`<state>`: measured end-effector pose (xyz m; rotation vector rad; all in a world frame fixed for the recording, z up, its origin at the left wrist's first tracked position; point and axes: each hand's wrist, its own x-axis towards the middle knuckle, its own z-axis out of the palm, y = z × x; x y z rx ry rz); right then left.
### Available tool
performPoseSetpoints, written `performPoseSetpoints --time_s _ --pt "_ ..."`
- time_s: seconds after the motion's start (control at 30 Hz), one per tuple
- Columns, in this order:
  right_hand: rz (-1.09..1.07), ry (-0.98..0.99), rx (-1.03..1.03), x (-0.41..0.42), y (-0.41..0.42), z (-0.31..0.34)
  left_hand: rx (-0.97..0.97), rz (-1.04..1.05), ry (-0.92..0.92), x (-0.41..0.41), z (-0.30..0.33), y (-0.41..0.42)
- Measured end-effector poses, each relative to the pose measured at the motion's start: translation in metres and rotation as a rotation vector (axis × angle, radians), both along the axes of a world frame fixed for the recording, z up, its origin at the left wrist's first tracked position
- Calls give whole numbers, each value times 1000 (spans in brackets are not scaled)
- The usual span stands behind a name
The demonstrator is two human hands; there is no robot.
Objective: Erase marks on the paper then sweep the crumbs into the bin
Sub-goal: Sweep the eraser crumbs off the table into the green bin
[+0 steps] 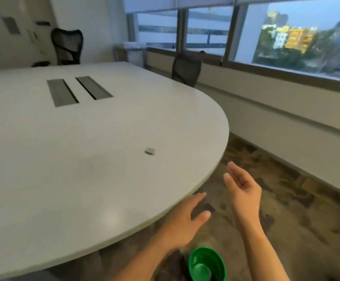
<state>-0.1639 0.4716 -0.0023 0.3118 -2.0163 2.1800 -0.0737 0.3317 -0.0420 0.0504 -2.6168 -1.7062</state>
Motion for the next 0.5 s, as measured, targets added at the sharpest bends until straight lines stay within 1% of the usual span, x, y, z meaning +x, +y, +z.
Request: performPoseSetpoints --time_s 0.07,0.13,0.27,0.4,0.5 --pt "51 51 74 7 -24 28 81 -13 46 17 31 -22" --pt "93 77 147 8 -46 41 120 21 67 31 50 -40" --pt "169 101 326 7 -92 45 107 225 117 56 68 -90" --pt "252 141 471 0 -133 33 -91 466 177 63 66 -145" --pt "271 157 577 -14 -155 23 -359 619 218 54 55 -184"
